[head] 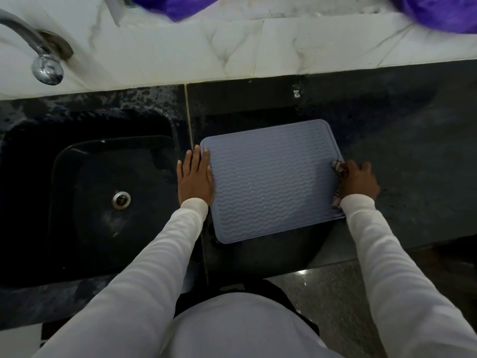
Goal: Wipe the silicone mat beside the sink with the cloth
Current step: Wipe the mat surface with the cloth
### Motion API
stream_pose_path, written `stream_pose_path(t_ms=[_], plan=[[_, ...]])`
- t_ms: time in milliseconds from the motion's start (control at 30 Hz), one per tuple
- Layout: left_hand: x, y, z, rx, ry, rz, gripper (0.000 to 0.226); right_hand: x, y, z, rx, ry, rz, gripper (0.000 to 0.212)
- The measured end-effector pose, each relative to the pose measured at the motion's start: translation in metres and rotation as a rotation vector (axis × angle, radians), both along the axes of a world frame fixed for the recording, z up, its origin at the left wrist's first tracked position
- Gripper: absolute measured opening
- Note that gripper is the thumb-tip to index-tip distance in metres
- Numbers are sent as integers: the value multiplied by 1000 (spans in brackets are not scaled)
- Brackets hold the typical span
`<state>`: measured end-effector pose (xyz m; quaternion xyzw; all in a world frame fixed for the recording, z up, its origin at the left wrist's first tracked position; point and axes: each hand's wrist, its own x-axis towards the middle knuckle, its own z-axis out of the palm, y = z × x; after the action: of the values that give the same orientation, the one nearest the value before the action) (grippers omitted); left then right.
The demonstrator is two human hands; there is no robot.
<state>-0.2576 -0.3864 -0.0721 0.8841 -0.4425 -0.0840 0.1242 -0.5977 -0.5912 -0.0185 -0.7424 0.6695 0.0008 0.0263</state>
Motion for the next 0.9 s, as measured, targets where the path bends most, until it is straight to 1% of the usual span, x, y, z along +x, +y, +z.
stream_pose_path(t_ms=[133, 200, 333, 433, 533, 567, 633, 700, 800, 833, 900], plan=[[0, 0, 2, 4, 4, -8, 51, 4, 1, 6, 45, -66, -46, 21], [0, 0, 3, 9, 9, -8, 51, 1, 1, 12, 83, -131, -20, 21], [0, 0, 3, 18, 8, -7, 51, 27, 35, 29, 94, -298, 203, 24], [0, 0, 4, 17, 42, -6, 52, 69, 85, 34, 189, -374, 402, 26], [-3, -3, 9, -8, 123, -1, 52, 121, 144, 29, 182, -446, 551, 24], [-6, -3, 11, -22, 144, 19, 52, 139, 162, 24, 144, -421, 597, 24], [-18, 2, 11, -18, 139, 58, 53, 165, 190, 5, 30, -290, 663, 23], [-28, 13, 6, 9, 99, 62, 53, 176, 202, -8, -12, -219, 651, 24], [-32, 24, -3, 17, 28, 33, 53, 172, 207, -8, -66, -146, 640, 29], [-31, 23, -5, 26, 19, 28, 53, 171, 205, -8, -53, -130, 665, 35], [-31, 22, -4, 48, 22, 29, 55, 169, 201, -4, 24, -90, 699, 55]])
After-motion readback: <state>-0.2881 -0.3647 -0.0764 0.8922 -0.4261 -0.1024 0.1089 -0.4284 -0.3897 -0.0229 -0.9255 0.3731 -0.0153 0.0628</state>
